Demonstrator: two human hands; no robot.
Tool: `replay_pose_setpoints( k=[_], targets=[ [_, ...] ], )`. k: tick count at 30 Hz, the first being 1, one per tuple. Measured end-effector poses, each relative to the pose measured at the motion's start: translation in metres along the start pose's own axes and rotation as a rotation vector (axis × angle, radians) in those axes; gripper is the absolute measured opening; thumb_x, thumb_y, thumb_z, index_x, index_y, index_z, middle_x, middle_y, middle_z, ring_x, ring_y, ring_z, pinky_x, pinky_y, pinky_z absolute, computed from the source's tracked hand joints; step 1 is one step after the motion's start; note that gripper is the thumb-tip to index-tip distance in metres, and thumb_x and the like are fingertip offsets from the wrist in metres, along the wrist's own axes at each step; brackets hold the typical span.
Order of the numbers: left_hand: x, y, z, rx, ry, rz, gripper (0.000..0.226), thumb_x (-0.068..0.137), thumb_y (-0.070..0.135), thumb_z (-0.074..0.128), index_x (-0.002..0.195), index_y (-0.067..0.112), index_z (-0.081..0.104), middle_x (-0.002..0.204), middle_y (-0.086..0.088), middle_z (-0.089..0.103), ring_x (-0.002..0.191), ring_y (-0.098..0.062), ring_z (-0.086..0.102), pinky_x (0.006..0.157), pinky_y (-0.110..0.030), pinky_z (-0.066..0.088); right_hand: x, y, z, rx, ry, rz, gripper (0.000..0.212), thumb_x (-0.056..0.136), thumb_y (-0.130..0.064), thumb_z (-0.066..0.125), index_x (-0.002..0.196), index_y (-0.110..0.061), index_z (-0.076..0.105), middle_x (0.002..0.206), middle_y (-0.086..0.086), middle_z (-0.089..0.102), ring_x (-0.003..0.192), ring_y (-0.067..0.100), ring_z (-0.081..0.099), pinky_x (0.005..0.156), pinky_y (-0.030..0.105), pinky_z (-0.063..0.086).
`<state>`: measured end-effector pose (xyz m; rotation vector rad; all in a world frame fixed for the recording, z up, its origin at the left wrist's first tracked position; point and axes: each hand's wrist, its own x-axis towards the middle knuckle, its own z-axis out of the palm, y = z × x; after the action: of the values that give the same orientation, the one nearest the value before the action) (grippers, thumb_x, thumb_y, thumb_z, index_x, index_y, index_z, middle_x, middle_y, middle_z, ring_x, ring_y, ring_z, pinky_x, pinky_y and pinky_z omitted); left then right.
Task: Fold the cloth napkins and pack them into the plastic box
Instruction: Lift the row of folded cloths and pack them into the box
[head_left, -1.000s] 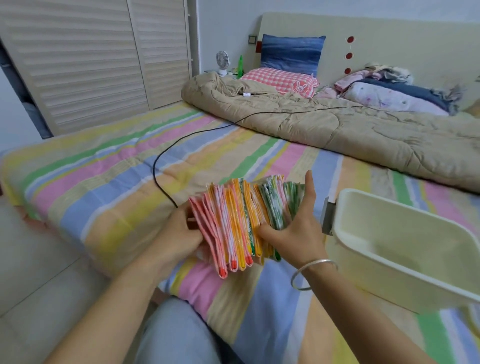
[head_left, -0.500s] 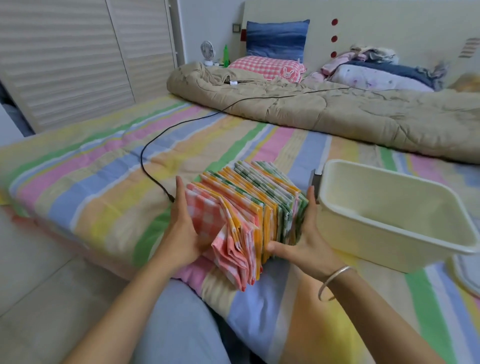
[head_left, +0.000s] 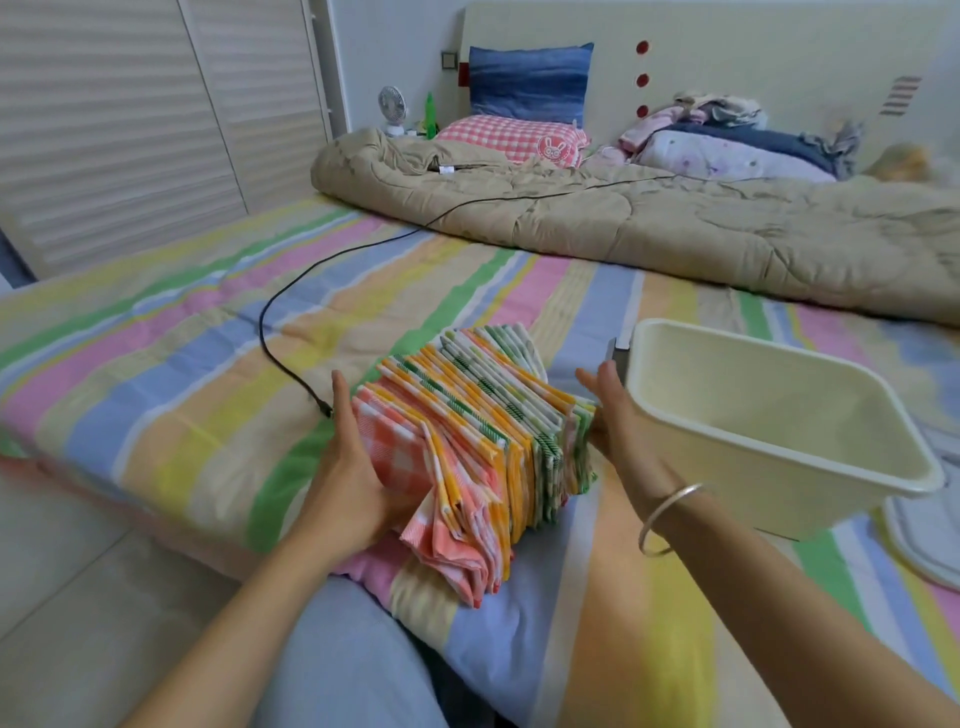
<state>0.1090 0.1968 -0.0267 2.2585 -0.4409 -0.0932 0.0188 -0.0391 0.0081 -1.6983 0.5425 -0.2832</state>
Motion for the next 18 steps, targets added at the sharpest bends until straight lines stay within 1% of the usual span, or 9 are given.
replay_pose_setpoints(
  k=[1, 3, 5, 6, 8, 11, 13, 15, 18],
  targets=[
    [-0.002, -0.001, 0.000, 0.032, 0.036, -0.008, 0.136, 0.074, 0.034, 0.082, 0.150, 0.034, -0.031, 0.138, -0.032, 0.047, 0.087, -0.031, 0.063, 0.068, -0.038, 0.052, 0.000, -0.009, -0.002, -0.060, -0.046, 0.013, 0.120, 0.054, -0.099, 0.030, 0.151, -0.030, 0.032, 0.148, -0.009, 0.042, 0.135, 0.014, 0.042, 0.116, 0.039, 0.028],
    [-0.005, -0.005, 0.003, 0.173, 0.129, -0.023, 0.134, 0.074, 0.044, 0.080, 0.154, 0.022, -0.027, 0.158, -0.022, 0.023, 0.135, -0.041, 0.033, 0.106, -0.048, 0.035, 0.000, -0.030, -0.004, -0.239, -0.122, 0.066, 0.117, 0.060, -0.100, 0.022, 0.149, -0.026, 0.037, 0.154, -0.002, 0.037, 0.138, 0.020, 0.039, 0.117, 0.046, 0.028],
    [-0.013, -0.005, 0.005, 0.287, 0.210, -0.038, 0.135, 0.074, 0.050, 0.079, 0.155, 0.016, -0.023, 0.163, -0.011, 0.003, 0.145, -0.035, 0.012, 0.115, -0.049, 0.026, 0.008, -0.054, -0.002, -0.454, -0.158, 0.137, 0.112, 0.066, -0.093, 0.021, 0.146, -0.018, 0.042, 0.152, 0.006, 0.039, 0.135, 0.027, 0.042, 0.114, 0.048, 0.031],
    [-0.018, -0.003, 0.006, 0.312, 0.245, -0.062, 0.134, 0.074, 0.048, 0.081, 0.155, 0.016, -0.021, 0.161, -0.010, 0.003, 0.144, -0.036, 0.015, 0.111, -0.048, 0.032, 0.013, -0.066, 0.000, -0.542, -0.177, 0.175, 0.109, 0.071, -0.090, 0.021, 0.145, -0.014, 0.042, 0.152, 0.009, 0.040, 0.135, 0.029, 0.042, 0.114, 0.048, 0.031],
    [-0.028, 0.002, 0.009, 0.252, 0.266, -0.168, 0.133, 0.073, 0.037, 0.086, 0.157, 0.014, -0.014, 0.153, -0.016, 0.013, 0.131, -0.041, 0.037, 0.093, -0.043, 0.044, 0.025, -0.085, 0.007, -0.666, -0.247, 0.244, 0.100, 0.081, -0.084, 0.021, 0.149, -0.012, 0.035, 0.154, 0.012, 0.035, 0.137, 0.033, 0.038, 0.114, 0.046, 0.031],
    [-0.038, 0.000, 0.019, -0.020, 0.164, -0.328, 0.108, 0.069, 0.032, 0.089, 0.146, 0.001, 0.021, 0.134, -0.017, 0.042, 0.112, -0.038, 0.055, 0.079, -0.030, 0.038, 0.041, -0.096, 0.019, -0.723, -0.322, 0.353, 0.101, 0.081, -0.084, 0.028, 0.154, -0.015, 0.022, 0.157, 0.014, 0.028, 0.139, 0.031, 0.038, 0.112, 0.040, 0.035],
    [-0.041, -0.005, 0.025, -0.275, 0.031, -0.399, 0.077, 0.072, 0.035, 0.087, 0.129, 0.001, 0.048, 0.119, -0.011, 0.064, 0.104, -0.027, 0.064, 0.078, -0.028, 0.045, 0.049, -0.095, 0.025, -0.783, -0.355, 0.393, 0.113, 0.070, -0.091, 0.038, 0.152, -0.014, 0.027, 0.155, 0.012, 0.032, 0.136, 0.030, 0.043, 0.111, 0.038, 0.038],
    [-0.041, -0.004, 0.025, -0.534, -0.067, -0.477, 0.043, 0.078, 0.028, 0.085, 0.115, 0.012, 0.068, 0.105, -0.006, 0.076, 0.095, -0.022, 0.071, 0.074, -0.033, 0.055, 0.051, -0.090, 0.028, -0.831, -0.395, 0.394, 0.125, 0.054, -0.098, 0.043, 0.147, -0.014, 0.036, 0.149, 0.007, 0.041, 0.126, 0.027, 0.050, 0.109, 0.041, 0.041],
    [-0.040, 0.012, 0.010, -0.794, -0.202, -0.551, 0.023, 0.091, 0.021, 0.072, 0.113, 0.016, 0.070, 0.097, -0.002, 0.077, 0.090, -0.020, 0.074, 0.072, -0.037, 0.061, 0.054, -0.080, 0.034, -0.828, -0.455, 0.406, 0.145, 0.030, -0.103, 0.046, 0.151, -0.024, 0.030, 0.151, 0.005, 0.038, 0.135, 0.029, 0.045, 0.111, 0.046, 0.039]
  ],
)
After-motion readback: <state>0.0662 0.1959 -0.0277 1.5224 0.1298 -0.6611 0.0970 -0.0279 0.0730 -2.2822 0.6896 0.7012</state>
